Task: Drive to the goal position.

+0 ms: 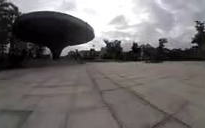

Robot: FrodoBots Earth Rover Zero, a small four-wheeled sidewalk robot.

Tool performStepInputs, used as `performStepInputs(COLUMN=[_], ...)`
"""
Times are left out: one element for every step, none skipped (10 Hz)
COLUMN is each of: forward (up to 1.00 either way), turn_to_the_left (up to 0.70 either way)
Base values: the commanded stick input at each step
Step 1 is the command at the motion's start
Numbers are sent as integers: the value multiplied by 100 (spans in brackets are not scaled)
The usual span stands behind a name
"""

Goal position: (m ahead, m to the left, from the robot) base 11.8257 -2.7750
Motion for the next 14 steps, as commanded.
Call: performStepInputs(forward=[85, 85, 85, 85, 85, 85, 85, 85, 85, 85, 85, 85, 85, 85], turn_to_the_left=[0, 0, 0, 0, 0, 0, 0, 0, 0, 0, 0, 0, 0, 0])
